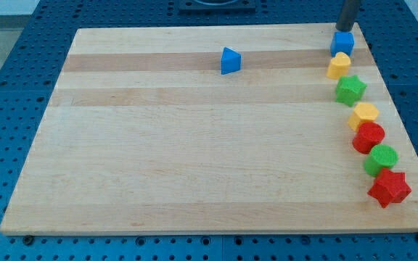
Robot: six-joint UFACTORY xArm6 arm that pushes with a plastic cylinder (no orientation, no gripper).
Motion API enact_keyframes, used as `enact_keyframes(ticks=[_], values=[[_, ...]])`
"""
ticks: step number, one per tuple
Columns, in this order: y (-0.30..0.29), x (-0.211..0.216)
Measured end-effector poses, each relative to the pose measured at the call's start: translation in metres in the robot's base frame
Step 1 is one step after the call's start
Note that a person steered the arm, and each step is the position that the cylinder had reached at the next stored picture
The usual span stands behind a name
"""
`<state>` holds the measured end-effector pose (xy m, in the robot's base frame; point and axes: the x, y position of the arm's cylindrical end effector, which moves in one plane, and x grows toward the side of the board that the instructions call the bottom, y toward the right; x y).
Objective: Slide the blue cube and yellow heart down and left a bit
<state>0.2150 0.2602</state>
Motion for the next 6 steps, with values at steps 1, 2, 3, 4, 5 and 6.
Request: enact_keyframes(ticks=[1, 2, 3, 4, 5, 6], values=[[0.0, 0.035], [-0.005, 0.06], [-0.043, 0.083], [-0.092, 0.1], [-0.11, 0.105], [-0.063, 0.099]])
